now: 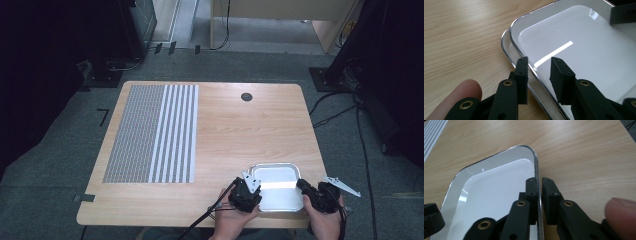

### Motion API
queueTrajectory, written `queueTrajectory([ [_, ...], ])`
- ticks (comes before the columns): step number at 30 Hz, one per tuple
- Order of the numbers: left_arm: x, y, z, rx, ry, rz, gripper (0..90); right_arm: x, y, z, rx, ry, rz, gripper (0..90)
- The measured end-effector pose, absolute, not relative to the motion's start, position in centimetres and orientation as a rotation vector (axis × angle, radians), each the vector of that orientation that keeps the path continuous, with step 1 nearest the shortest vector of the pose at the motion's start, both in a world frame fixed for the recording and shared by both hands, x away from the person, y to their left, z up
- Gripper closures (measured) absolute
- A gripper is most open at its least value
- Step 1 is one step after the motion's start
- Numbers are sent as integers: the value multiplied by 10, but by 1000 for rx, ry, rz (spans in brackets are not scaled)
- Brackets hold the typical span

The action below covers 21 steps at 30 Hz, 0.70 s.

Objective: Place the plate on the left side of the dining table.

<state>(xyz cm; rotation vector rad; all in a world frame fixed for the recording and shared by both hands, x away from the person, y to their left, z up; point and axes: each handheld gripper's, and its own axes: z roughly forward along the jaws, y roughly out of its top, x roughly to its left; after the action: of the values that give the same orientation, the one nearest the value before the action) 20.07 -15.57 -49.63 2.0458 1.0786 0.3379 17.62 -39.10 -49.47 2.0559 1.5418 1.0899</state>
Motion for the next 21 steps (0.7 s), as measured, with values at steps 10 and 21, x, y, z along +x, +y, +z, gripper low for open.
queueTrajectory([
  [10,205,-154,-496,2023,1107,294,648,176,-391,-493,2082,1511,1083,871],
  [21,207,-154,-496,2014,1110,272,648,174,-396,-493,2088,1489,1121,859],
])
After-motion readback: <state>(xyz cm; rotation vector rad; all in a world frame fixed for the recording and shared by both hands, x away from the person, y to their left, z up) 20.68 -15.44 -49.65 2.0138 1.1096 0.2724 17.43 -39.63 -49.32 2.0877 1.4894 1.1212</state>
